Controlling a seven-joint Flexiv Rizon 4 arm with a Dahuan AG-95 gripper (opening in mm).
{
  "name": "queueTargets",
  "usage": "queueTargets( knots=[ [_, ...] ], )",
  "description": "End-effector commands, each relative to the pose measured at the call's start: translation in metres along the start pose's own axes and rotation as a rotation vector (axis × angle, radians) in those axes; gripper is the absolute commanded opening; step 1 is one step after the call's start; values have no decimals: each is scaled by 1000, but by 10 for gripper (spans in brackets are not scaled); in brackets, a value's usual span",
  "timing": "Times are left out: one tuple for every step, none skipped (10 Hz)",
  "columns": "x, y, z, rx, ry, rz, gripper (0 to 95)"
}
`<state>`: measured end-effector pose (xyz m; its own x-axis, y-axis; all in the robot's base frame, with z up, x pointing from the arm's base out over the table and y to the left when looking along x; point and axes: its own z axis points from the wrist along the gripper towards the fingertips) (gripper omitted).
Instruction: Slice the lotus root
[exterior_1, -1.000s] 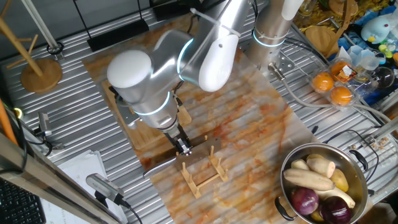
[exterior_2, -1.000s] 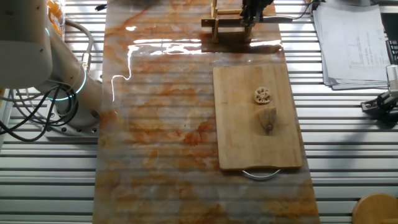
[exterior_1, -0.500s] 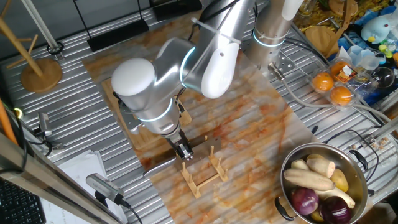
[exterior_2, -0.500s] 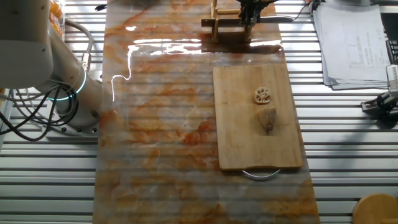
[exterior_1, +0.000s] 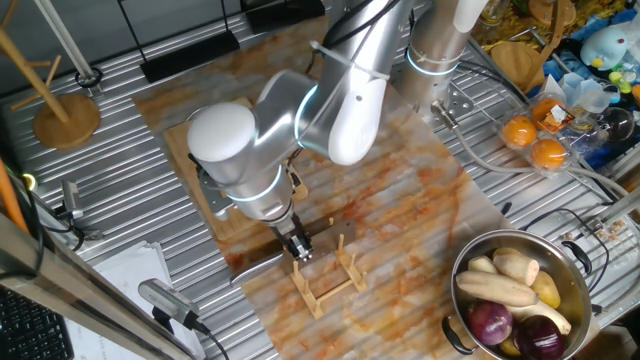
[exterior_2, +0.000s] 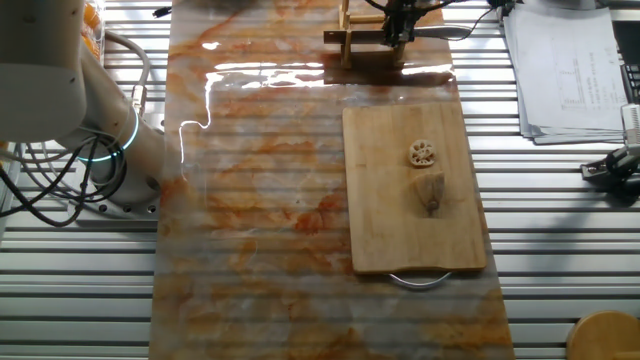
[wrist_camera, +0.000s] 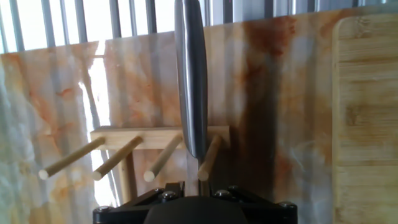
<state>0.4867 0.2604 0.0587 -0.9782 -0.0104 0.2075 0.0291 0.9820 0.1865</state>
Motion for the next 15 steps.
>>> queueTargets(
  knots=[
    [0,0,7,0,-9,1,190],
    [0,0,10,-2,-14,5,190],
    [0,0,13,-1,-22,7,190],
    [0,0,16,-2,-36,8,190],
    [0,0,16,-2,-36,9,190],
    [0,-1,16,-2,-39,11,190],
    [0,-1,17,0,-40,14,190],
    [0,-2,17,0,-40,16,190],
    [0,-2,20,-1,-43,16,190],
    [0,-2,22,-1,-47,17,190],
    [0,-2,24,-3,-53,17,190],
    [0,-3,23,0,-52,15,190],
    [0,-3,23,-2,-53,15,190],
    [0,-3,24,-2,-53,15,190],
    [0,-3,25,-2,-53,15,0]
  ],
)
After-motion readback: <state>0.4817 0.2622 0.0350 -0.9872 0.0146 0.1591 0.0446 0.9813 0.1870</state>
